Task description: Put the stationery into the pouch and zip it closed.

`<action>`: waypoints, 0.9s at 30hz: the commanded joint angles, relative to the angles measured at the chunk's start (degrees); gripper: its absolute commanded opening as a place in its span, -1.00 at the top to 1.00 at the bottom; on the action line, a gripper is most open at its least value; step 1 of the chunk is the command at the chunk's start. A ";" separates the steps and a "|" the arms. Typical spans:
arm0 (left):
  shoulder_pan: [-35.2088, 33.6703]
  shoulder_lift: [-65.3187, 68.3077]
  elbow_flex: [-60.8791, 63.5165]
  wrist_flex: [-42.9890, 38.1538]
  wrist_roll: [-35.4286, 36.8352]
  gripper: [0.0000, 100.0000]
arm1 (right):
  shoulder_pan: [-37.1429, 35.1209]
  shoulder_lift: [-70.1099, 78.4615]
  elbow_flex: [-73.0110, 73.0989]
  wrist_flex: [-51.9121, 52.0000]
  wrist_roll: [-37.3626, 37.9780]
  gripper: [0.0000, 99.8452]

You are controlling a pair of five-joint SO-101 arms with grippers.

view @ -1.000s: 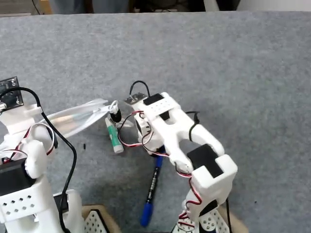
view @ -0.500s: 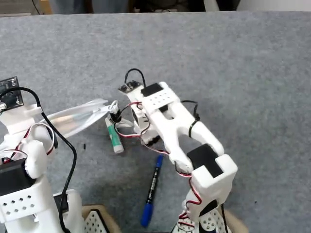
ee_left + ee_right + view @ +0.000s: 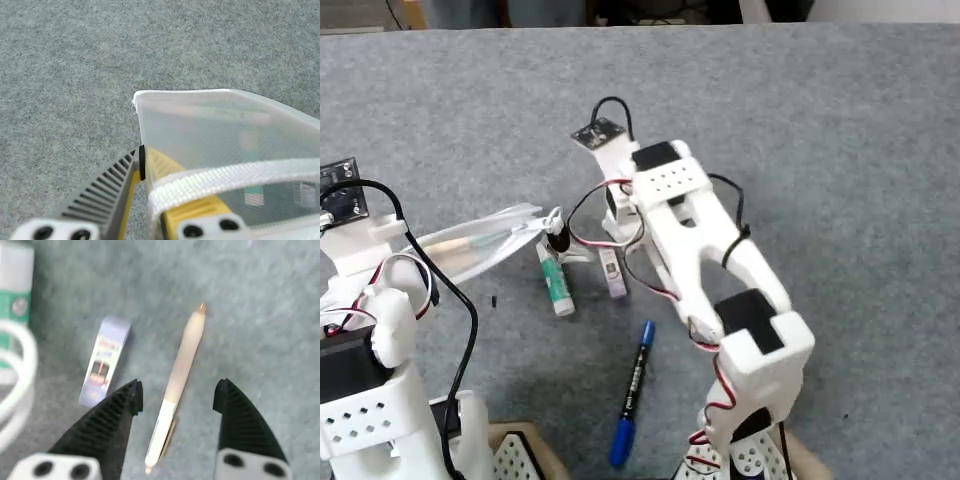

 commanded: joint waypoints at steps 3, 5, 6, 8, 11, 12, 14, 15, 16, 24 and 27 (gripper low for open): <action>0.40 -0.26 -0.31 0.18 0.35 0.94 | 1.14 7.96 -11.38 0.62 0.44 0.53; 0.40 -0.26 -0.31 0.18 0.35 0.94 | 1.14 12.44 -16.04 2.37 0.44 0.53; 0.40 -0.26 -0.31 0.18 0.35 0.94 | 1.14 14.46 -18.33 3.08 0.35 0.53; 0.40 -0.26 -0.31 0.18 0.35 0.94 | 1.14 18.51 -23.43 4.75 0.18 0.53; 0.40 -0.26 -0.31 0.18 0.35 0.94 | 1.14 24.04 -30.55 7.65 0.18 0.53; 0.40 -0.26 -0.31 0.18 0.35 0.94 | 1.14 25.80 -32.66 8.70 0.18 0.53; 0.40 -0.26 -0.31 0.18 0.35 0.94 | 1.14 28.88 -36.79 10.64 0.18 0.53; 0.40 -0.26 -0.31 0.18 0.35 0.94 | 1.14 30.37 -38.81 11.60 0.18 0.53; 0.40 -0.26 -0.31 0.18 0.35 0.94 | 1.14 31.60 -40.57 12.31 0.18 0.53; 0.40 -0.26 -0.31 0.18 0.35 0.94 | 3.34 38.99 -50.51 16.79 0.35 0.58; 0.40 -0.26 -0.31 0.18 0.35 0.94 | 4.22 40.40 -52.88 18.55 0.44 0.71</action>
